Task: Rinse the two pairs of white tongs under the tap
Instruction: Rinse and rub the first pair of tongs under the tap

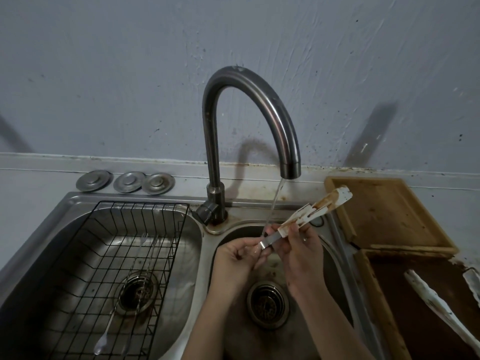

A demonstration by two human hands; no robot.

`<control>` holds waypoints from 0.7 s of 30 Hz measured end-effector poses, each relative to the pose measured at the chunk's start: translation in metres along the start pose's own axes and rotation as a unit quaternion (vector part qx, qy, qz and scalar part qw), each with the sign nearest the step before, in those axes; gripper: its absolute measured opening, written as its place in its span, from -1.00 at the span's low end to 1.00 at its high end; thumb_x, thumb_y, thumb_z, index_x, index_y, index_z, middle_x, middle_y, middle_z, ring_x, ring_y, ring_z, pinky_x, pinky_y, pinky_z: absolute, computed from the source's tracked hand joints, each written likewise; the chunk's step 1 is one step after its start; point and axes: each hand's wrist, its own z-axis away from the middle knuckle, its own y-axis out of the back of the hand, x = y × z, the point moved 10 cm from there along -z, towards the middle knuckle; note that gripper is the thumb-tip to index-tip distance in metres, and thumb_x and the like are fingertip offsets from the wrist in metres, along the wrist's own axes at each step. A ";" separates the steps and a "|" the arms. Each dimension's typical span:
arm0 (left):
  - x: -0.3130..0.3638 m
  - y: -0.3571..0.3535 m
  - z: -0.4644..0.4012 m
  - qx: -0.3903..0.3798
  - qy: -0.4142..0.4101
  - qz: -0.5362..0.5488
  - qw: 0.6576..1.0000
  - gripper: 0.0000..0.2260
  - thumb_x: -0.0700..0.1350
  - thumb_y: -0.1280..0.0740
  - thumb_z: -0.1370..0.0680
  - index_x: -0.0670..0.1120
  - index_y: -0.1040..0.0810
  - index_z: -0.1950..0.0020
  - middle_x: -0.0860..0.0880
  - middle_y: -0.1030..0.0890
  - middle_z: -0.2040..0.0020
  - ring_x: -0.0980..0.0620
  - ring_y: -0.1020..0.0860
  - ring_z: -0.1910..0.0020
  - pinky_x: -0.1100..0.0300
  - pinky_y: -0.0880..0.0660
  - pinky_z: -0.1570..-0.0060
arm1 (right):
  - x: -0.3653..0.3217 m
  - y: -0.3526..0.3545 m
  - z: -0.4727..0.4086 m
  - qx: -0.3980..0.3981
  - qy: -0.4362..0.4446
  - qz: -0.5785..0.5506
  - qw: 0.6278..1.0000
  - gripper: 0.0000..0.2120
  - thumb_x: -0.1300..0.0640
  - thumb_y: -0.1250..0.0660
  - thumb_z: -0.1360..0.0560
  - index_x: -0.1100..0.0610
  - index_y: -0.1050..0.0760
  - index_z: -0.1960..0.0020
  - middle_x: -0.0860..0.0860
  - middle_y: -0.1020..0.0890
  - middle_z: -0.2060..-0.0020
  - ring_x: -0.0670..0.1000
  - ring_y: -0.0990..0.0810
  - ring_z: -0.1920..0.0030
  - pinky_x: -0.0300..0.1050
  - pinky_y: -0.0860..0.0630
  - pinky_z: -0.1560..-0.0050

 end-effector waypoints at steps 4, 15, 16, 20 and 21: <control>0.014 -0.007 -0.009 0.003 -0.071 -0.188 0.980 -0.79 -0.07 -0.31 -0.54 0.04 -0.60 0.29 -0.01 -0.63 0.39 0.10 -0.56 0.39 0.11 -0.53 0.31 | -0.002 -0.013 0.002 -0.020 0.010 0.059 0.998 -0.85 0.23 -0.17 -0.58 0.29 -0.46 -0.04 0.21 -0.65 0.12 0.09 -0.69 0.17 -0.16 -0.65 0.22; 0.012 0.006 0.005 -0.005 -0.019 -0.287 0.958 -0.71 -0.13 -0.15 -0.61 0.06 -0.52 0.27 -0.01 -0.62 0.28 0.08 -0.55 0.35 0.32 -0.37 0.42 | 0.021 -0.025 0.027 -0.111 -0.014 0.193 0.975 -0.81 0.28 -0.34 -0.48 0.14 -0.50 -0.08 0.08 -0.72 0.10 -0.02 -0.70 0.09 -0.17 -0.60 0.18; 0.010 0.007 0.007 -0.002 -0.016 -0.293 0.956 -0.71 -0.14 -0.14 -0.61 0.06 -0.52 0.25 -0.04 -0.64 0.23 0.07 -0.55 0.36 0.29 -0.39 0.40 | 0.024 -0.024 0.028 -0.101 -0.016 0.185 0.977 -0.84 0.26 -0.32 -0.49 0.15 -0.52 -0.06 0.10 -0.71 0.10 -0.01 -0.69 0.08 -0.13 -0.60 0.13; 0.006 0.012 0.013 0.006 0.001 -0.304 0.953 -0.71 -0.16 -0.13 -0.61 0.00 -0.51 0.26 -0.11 -0.66 0.18 0.10 -0.53 0.48 0.21 -0.46 0.39 | 0.034 -0.015 0.024 -0.061 -0.045 0.144 0.987 -0.81 0.14 -0.19 -0.58 0.19 -0.55 0.00 0.15 -0.70 0.14 0.03 -0.69 0.08 -0.04 -0.60 0.04; 0.005 0.013 0.014 0.008 0.004 -0.308 0.951 -0.71 -0.15 -0.13 -0.62 0.00 -0.51 0.26 -0.11 -0.66 0.18 0.10 -0.52 0.50 0.21 -0.47 0.39 | 0.034 -0.016 0.025 -0.069 -0.040 0.161 0.984 -0.81 0.14 -0.19 -0.58 0.19 -0.55 0.01 0.15 -0.70 0.15 0.03 -0.69 0.08 -0.04 -0.60 0.04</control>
